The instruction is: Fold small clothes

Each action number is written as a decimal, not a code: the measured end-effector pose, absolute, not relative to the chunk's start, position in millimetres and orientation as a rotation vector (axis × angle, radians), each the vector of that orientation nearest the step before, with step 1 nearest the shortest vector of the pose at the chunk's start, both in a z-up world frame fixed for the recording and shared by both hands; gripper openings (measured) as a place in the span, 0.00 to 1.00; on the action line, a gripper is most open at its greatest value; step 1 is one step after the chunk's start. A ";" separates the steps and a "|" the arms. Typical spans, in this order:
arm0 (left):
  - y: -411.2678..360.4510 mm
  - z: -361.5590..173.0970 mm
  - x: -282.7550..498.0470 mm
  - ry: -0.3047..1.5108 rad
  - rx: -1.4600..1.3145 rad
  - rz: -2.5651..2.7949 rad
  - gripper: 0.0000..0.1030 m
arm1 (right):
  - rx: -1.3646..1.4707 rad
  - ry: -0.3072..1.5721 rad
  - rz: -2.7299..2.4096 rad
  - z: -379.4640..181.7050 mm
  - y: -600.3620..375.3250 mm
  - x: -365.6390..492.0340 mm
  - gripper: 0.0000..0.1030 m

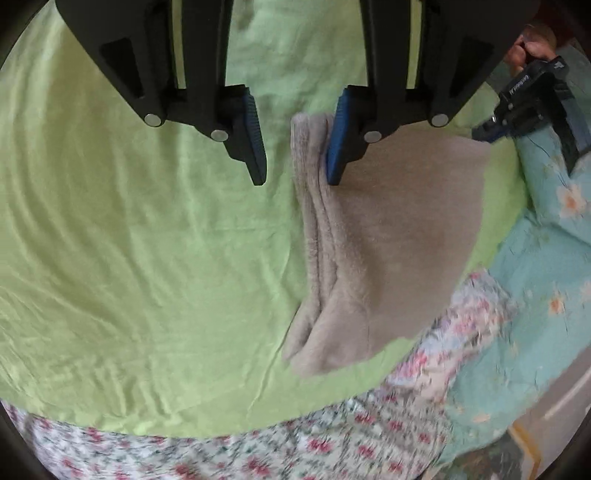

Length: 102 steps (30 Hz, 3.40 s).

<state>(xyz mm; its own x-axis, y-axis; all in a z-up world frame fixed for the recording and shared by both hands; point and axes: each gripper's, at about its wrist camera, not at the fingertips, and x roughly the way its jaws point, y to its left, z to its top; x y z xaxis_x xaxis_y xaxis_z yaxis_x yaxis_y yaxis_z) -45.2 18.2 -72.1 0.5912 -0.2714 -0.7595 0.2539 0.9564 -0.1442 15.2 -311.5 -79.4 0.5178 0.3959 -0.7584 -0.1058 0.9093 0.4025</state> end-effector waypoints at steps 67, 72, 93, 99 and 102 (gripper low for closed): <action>19.2 -68.9 22.4 0.901 -0.202 -0.371 0.44 | 0.435 0.907 0.375 -56.7 -274.0 68.2 0.25; 16.1 -64.9 5.5 0.889 -0.149 -0.327 0.51 | 0.387 0.893 0.384 -44.3 -271.9 19.9 0.26; 9.1 -67.9 -70.8 0.900 0.098 -0.183 0.84 | 0.131 0.916 0.324 -47.6 -263.4 -106.9 0.96; 12.4 -56.0 -68.0 0.862 0.104 -0.166 0.86 | 0.076 0.914 0.355 -40.2 -250.9 -96.1 0.99; 10.7 -55.4 -60.4 0.861 0.117 -0.166 0.88 | 0.039 0.925 0.367 -42.4 -243.6 -87.8 1.00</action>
<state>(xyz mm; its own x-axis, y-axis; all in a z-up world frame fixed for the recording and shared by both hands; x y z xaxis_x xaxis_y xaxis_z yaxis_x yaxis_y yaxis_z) -60.4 10.7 -55.4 0.6403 -0.0978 -0.7619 0.1919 0.9808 0.0354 -87.8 -243.6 -42.4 0.5447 0.3254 -0.7730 -0.2924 0.9375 0.1887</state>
